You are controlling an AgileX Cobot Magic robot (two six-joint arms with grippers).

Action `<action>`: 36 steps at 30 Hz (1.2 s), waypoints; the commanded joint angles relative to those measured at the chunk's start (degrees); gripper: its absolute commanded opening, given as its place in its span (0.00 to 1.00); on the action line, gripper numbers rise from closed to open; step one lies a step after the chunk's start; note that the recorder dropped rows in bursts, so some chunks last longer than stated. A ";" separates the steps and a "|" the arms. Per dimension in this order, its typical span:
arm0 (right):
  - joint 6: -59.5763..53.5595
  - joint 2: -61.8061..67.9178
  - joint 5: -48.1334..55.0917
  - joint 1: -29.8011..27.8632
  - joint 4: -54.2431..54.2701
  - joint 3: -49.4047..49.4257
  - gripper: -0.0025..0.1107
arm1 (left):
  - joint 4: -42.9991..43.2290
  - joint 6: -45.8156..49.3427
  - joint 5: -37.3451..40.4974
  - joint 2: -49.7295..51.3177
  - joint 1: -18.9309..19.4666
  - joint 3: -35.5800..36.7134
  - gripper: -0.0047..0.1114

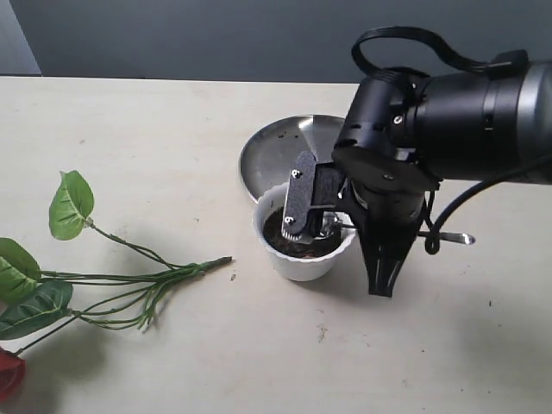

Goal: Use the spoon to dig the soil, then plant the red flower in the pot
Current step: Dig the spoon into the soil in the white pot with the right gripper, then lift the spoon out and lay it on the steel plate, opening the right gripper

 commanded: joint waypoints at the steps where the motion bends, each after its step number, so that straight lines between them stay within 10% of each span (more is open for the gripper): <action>1: 2.78 -0.52 -5.47 -3.09 6.57 0.13 0.02 | 0.00 -0.12 -0.53 -0.13 0.14 0.23 0.04; 13: 3.45 -3.51 -21.83 -16.92 12.51 -5.46 0.02 | 0.00 -0.12 -0.53 -0.13 0.14 0.23 0.04; 27: -4.20 28.07 -3.17 -21.64 21.36 -42.14 0.02 | 0.00 -0.12 -0.53 -0.13 0.14 0.23 0.04; 36: -5.85 34.56 0.59 -24.11 27.75 -47.33 0.02 | 0.00 -0.12 -0.53 -0.13 0.14 0.23 0.04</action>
